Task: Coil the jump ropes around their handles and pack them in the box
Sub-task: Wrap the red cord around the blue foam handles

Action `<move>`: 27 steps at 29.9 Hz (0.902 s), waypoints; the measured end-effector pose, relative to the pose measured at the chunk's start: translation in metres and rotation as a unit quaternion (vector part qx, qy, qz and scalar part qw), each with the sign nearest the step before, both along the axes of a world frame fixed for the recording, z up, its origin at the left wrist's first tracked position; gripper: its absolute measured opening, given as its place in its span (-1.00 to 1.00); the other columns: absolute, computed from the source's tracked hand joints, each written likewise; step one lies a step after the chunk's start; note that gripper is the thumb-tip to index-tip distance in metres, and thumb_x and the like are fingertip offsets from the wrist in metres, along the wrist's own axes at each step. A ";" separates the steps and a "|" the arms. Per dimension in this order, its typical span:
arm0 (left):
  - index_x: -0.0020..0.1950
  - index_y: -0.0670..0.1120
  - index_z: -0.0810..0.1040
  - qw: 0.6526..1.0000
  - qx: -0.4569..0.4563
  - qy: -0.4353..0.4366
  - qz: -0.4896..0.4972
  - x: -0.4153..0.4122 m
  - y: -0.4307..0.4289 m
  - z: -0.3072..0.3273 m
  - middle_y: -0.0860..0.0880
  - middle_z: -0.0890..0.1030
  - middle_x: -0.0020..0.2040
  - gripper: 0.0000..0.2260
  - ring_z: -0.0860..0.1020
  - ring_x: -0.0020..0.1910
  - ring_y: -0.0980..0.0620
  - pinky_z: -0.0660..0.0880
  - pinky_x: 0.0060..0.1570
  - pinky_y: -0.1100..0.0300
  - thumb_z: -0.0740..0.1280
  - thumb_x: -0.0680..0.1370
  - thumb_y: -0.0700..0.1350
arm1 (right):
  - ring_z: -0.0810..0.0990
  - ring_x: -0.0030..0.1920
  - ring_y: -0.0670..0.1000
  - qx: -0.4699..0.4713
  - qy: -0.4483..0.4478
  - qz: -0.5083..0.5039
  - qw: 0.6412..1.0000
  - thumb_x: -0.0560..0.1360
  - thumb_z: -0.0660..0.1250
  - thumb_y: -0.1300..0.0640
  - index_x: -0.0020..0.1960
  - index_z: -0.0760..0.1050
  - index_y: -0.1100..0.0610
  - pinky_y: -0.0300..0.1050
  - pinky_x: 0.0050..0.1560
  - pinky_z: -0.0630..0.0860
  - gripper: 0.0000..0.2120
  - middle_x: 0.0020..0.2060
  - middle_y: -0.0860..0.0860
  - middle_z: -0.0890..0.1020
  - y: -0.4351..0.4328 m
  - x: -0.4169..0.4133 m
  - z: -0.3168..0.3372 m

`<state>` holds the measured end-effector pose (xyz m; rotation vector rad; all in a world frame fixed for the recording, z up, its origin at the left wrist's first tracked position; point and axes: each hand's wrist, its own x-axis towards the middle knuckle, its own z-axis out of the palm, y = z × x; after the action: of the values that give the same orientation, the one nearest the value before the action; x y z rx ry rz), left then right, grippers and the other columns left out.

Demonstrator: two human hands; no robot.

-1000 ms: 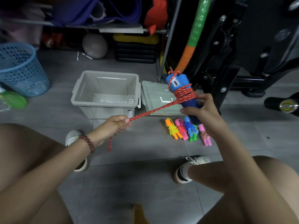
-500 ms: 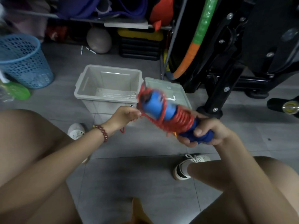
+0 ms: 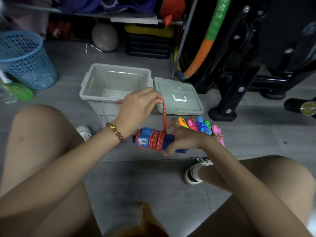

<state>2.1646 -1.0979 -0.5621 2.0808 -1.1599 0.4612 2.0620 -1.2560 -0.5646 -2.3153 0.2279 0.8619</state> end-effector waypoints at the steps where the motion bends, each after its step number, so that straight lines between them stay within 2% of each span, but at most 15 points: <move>1: -0.07 -0.18 0.61 0.999 0.001 -0.029 -0.015 -0.005 0.002 0.003 -0.06 0.61 -0.17 -0.83 0.57 -0.27 -0.02 0.54 -0.29 0.05 0.29 0.57 -0.11 | 0.53 0.03 0.03 0.022 -0.010 -0.025 0.999 0.28 0.55 0.08 0.41 0.06 0.15 -0.09 0.02 0.54 -0.10 0.16 0.06 0.40 -0.002 0.004 -0.003; 3: -0.06 -0.21 0.59 0.997 0.009 -0.067 -0.046 -0.020 0.006 0.006 -0.09 0.60 -0.16 -0.86 0.56 -0.32 -0.03 0.53 -0.40 0.05 0.29 0.57 -0.16 | 0.58 -0.01 0.04 0.093 -0.027 -0.085 0.992 0.26 0.54 0.15 0.44 0.08 0.13 -0.07 0.00 0.59 -0.09 0.18 0.09 0.45 -0.007 0.009 -0.009; 6: -0.06 -0.18 0.61 0.993 0.028 -0.107 -0.050 -0.036 0.016 0.004 -0.09 0.62 -0.15 -0.88 0.57 -0.37 -0.04 0.50 -0.47 0.07 0.31 0.56 -0.16 | 0.58 -0.23 0.02 0.146 -0.087 -0.201 0.965 0.31 0.50 0.30 0.27 0.21 0.14 -0.13 -0.25 0.54 -0.34 -0.02 0.14 0.55 -0.015 0.014 -0.013; 8: -0.06 -0.14 0.62 0.993 0.031 -0.113 -0.028 -0.037 0.018 0.003 -0.06 0.62 -0.17 -0.92 0.57 -0.35 -0.04 0.50 -0.43 0.08 0.37 0.52 -0.16 | 0.55 -0.26 0.03 0.139 -0.147 -0.257 0.945 0.28 0.52 0.32 0.15 0.23 0.11 -0.06 -0.22 0.52 -0.40 -0.11 0.16 0.58 -0.021 0.019 -0.015; 10: -0.07 -0.13 0.63 0.995 0.027 -0.098 -0.024 -0.037 0.015 0.003 -0.03 0.61 -0.19 -0.93 0.57 -0.31 -0.02 0.47 -0.35 0.16 0.38 0.51 -0.15 | 0.57 -0.23 0.10 0.126 -0.192 -0.293 0.928 0.21 0.56 0.22 0.09 0.23 0.05 0.03 -0.16 0.54 -0.37 -0.11 0.16 0.59 -0.027 0.023 -0.014; 13: -0.05 -0.08 0.57 0.997 0.012 -0.054 -0.047 -0.042 0.004 0.000 -0.02 0.61 -0.19 -0.91 0.57 -0.31 -0.04 0.49 -0.37 0.13 0.31 0.53 -0.10 | 0.58 -0.16 0.09 0.059 -0.261 -0.316 0.910 0.19 0.58 0.12 0.09 0.27 0.02 0.01 -0.14 0.53 -0.38 -0.13 0.02 0.57 -0.033 0.026 -0.006; 15: 0.00 -0.04 0.51 0.998 -0.004 -0.025 -0.055 -0.044 0.001 0.000 -0.02 0.61 -0.17 -0.93 0.58 -0.31 -0.05 0.52 -0.40 0.12 0.29 0.54 -0.09 | 0.59 -0.16 0.07 0.045 -0.283 -0.327 0.900 0.19 0.58 0.12 0.09 0.31 0.02 -0.01 -0.15 0.54 -0.40 -0.13 0.01 0.58 -0.036 0.027 -0.002; 20: -0.06 -0.15 0.60 0.997 0.002 -0.067 -0.043 -0.033 0.009 0.003 -0.04 0.61 -0.20 -0.86 0.58 -0.32 -0.04 0.52 -0.41 0.10 0.29 0.55 -0.11 | 0.62 -0.10 0.08 0.034 -0.304 -0.333 0.892 0.15 0.61 0.12 0.09 0.38 0.02 -0.02 -0.08 0.57 -0.40 -0.06 0.05 0.63 -0.043 0.024 0.004; 22: -0.05 -0.14 0.61 0.999 -0.002 -0.019 -0.032 -0.030 0.010 0.004 -0.01 0.63 -0.17 -0.82 0.60 -0.26 0.00 0.53 -0.31 0.09 0.28 0.55 -0.06 | 0.61 -0.08 0.06 0.026 -0.320 -0.335 0.886 0.16 0.61 0.12 0.11 0.37 0.03 -0.04 -0.07 0.55 -0.38 -0.04 0.03 0.62 -0.043 0.023 0.008; 24: -0.04 -0.09 0.60 0.998 0.001 0.071 0.003 -0.031 0.008 0.005 0.05 0.64 -0.16 -0.76 0.60 -0.20 0.07 0.49 -0.23 0.16 0.25 0.55 0.04 | 0.59 -0.07 0.05 0.005 -0.338 -0.335 0.880 0.18 0.60 0.11 0.15 0.36 0.05 -0.03 -0.05 0.54 -0.36 -0.04 0.02 0.60 -0.042 0.021 0.013; 27: -0.03 -0.03 0.60 0.984 0.029 0.160 0.071 -0.033 0.002 0.003 0.12 0.54 -0.29 -0.82 0.55 -0.23 0.05 0.36 -0.27 0.18 0.23 0.58 0.00 | 0.58 -0.05 0.05 -0.026 -0.352 -0.335 0.874 0.20 0.59 0.08 0.16 0.32 0.06 0.02 -0.02 0.54 -0.36 -0.02 0.00 0.59 -0.042 0.017 0.018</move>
<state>2.1319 -1.0954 -0.5588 2.1979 -0.8509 0.1496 2.0786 -1.2976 -0.5461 -2.1903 0.6736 -0.3393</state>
